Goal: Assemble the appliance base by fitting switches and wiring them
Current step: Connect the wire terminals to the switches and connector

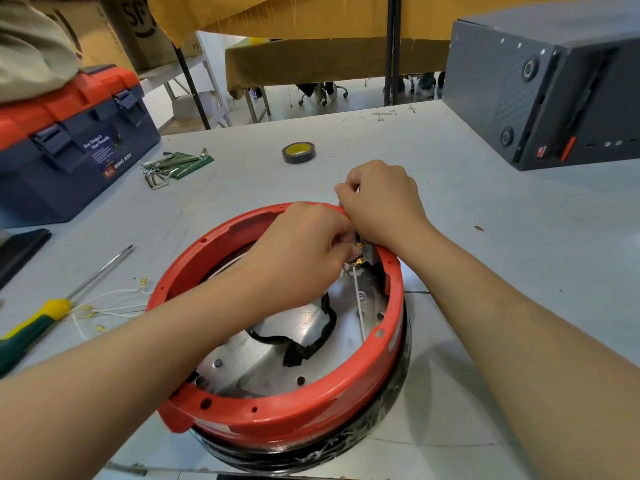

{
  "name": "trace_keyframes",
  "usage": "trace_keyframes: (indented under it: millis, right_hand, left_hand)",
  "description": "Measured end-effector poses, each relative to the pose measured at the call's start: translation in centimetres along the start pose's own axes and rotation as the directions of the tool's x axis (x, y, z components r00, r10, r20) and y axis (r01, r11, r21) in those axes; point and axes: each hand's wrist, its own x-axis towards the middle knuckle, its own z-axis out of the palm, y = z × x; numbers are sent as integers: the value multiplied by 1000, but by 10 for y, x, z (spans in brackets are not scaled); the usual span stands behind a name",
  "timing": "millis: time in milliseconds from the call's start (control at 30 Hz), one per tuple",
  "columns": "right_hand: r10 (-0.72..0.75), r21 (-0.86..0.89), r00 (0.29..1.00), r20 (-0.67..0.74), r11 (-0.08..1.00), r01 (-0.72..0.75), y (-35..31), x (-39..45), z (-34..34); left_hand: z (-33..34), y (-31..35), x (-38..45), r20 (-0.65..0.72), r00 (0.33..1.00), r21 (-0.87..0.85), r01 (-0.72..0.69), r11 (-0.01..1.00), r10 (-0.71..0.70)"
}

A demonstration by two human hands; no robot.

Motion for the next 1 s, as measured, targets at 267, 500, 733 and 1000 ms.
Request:
trace_keyframes:
  millis: [267, 500, 733, 1000]
  right_hand:
    - [18, 63, 1000, 10, 998, -18, -2, -2, -2]
    - [8, 103, 1000, 16, 995, -9, 0, -1, -1]
    - [-93, 100, 987, 130, 992, 80, -1, -3, -8]
    - [-152, 170, 962, 227, 979, 115, -2, -1, -11]
  left_hand:
    - [0, 3, 1, 13, 1000, 27, -7, 1000, 7]
    - [2, -1, 3, -1, 1000, 17, -19, 1000, 19]
    - [-12, -9, -3, 24, 998, -186, 53, 981, -49]
    - [-40, -58, -50, -184, 959, 17, 223, 975, -216]
